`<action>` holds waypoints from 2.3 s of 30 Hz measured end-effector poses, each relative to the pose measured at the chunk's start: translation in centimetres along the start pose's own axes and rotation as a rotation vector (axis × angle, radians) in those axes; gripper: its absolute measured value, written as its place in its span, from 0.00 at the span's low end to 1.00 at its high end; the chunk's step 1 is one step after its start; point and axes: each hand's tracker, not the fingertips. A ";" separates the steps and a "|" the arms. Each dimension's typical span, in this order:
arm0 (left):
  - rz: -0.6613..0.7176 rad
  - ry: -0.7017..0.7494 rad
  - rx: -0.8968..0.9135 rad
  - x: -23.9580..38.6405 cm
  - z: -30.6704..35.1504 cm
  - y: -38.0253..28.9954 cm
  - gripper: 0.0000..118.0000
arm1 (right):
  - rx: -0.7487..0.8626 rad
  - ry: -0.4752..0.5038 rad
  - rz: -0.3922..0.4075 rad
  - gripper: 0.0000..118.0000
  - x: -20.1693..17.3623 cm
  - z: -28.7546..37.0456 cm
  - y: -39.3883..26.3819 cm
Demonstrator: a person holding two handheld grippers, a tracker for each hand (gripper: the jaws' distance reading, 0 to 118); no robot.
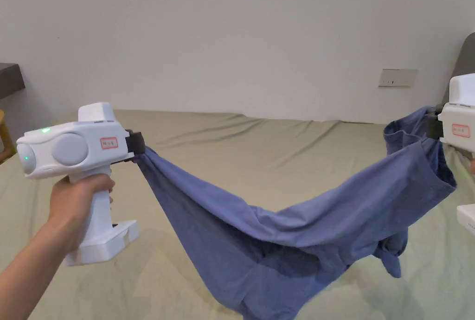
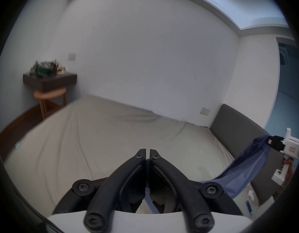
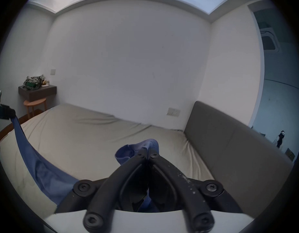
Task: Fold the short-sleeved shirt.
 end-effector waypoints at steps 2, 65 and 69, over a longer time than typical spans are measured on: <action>-0.045 0.062 0.057 0.6 -0.6 4.0 0.02 | 0.027 -0.014 -0.021 0.01 1.1 -0.7 2.5; -0.028 0.362 -0.684 -18.5 14.9 -33.9 0.02 | -0.789 0.131 -0.322 0.01 -8.7 11.4 -41.9; -0.016 0.390 -0.735 -18.0 13.7 -35.0 0.06 | -0.803 0.120 -0.304 0.05 -9.4 10.6 -42.6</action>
